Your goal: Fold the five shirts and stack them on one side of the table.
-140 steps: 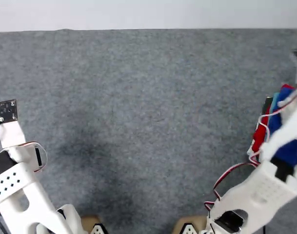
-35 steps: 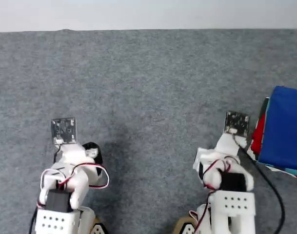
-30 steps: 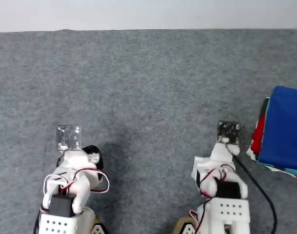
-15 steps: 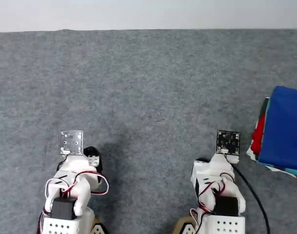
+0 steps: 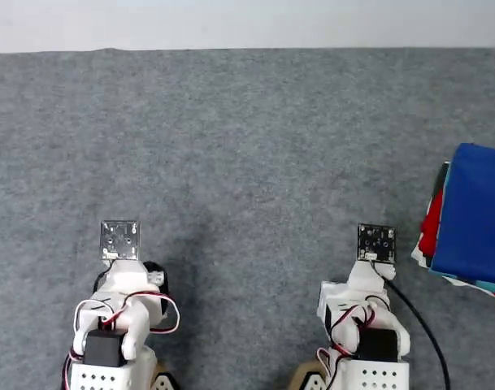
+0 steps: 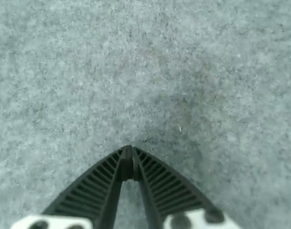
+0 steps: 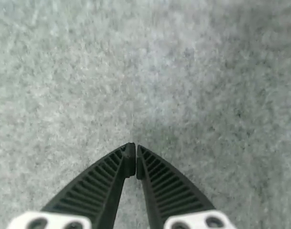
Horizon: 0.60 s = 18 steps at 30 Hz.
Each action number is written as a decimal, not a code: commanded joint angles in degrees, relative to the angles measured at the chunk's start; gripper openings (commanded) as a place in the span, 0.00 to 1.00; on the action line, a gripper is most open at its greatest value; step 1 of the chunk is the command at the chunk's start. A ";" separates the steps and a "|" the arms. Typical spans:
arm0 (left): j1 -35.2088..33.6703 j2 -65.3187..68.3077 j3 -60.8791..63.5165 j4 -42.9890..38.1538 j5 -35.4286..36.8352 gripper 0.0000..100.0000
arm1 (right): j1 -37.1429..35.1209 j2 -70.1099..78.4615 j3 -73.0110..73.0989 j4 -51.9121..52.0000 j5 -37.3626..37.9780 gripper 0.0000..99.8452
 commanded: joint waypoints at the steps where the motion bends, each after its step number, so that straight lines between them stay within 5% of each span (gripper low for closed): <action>1: 0.00 -0.26 -0.13 1.23 -0.53 0.01 | 0.04 -0.75 0.53 0.40 0.26 0.01; 18: -7.47 -0.35 -0.13 1.23 -0.09 0.01 | -0.04 -0.84 0.53 0.40 0.35 0.01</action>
